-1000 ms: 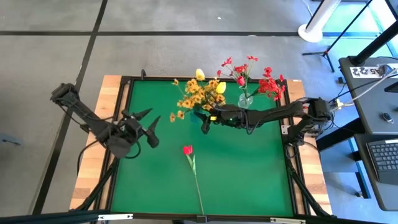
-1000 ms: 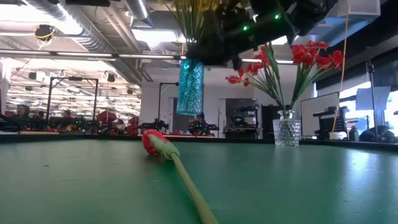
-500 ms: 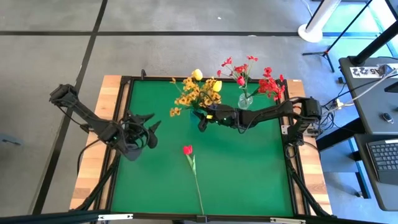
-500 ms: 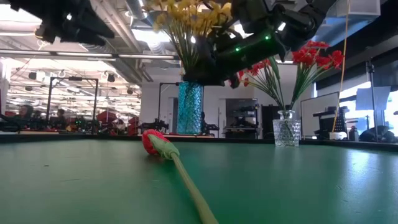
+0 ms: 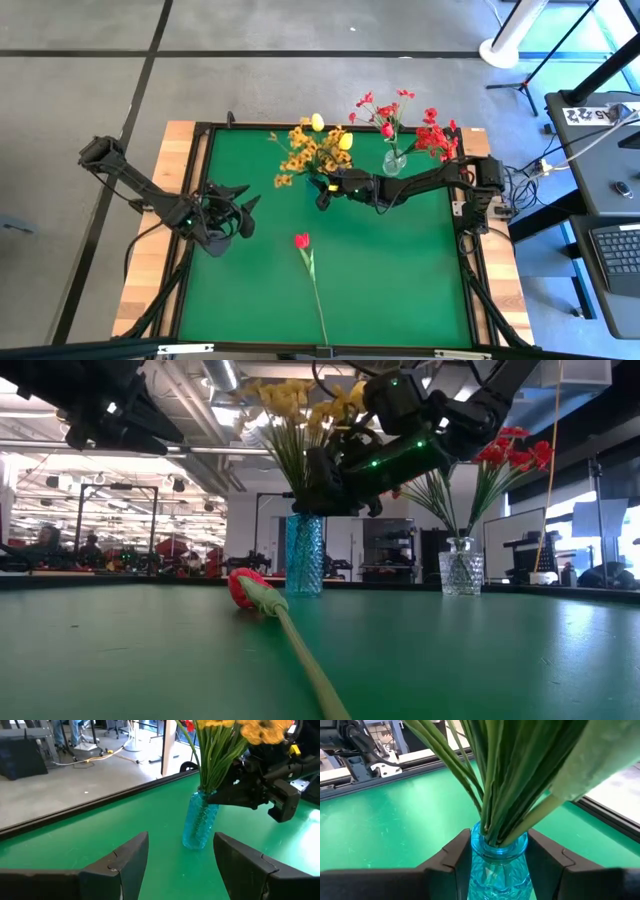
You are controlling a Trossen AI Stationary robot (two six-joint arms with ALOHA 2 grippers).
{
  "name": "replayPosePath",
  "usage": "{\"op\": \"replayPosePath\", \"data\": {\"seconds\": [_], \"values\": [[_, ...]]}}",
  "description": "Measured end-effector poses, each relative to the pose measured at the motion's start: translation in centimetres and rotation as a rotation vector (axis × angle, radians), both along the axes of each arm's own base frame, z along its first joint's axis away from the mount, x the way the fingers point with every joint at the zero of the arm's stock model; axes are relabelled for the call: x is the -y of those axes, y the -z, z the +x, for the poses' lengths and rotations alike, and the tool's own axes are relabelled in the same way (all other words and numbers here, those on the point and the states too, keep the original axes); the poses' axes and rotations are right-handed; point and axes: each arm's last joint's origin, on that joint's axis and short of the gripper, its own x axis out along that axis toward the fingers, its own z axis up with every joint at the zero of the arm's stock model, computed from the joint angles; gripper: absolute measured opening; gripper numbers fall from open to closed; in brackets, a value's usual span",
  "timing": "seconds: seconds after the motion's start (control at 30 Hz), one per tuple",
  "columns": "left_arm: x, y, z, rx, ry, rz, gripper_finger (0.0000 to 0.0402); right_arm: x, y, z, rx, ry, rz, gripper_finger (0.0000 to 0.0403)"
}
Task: Sort flowers into vase by color
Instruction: Put the yellow flower into the blue vase
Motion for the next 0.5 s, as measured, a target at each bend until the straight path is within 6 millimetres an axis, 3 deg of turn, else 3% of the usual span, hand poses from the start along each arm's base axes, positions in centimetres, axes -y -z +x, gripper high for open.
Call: {"op": "replayPosePath", "data": {"seconds": [0.2, 0.5], "values": [[0.00, 0.01, 0.00, -0.001, 0.000, 0.000, 0.0218, -0.04, 0.06, -0.02, -0.011, -0.015, 0.003, 0.0156], [0.05, 0.04, 0.04, -0.006, 0.012, -0.018, 0.0218, -0.21, 0.22, -0.09, -0.044, -0.038, 0.009, 0.0274]]}}
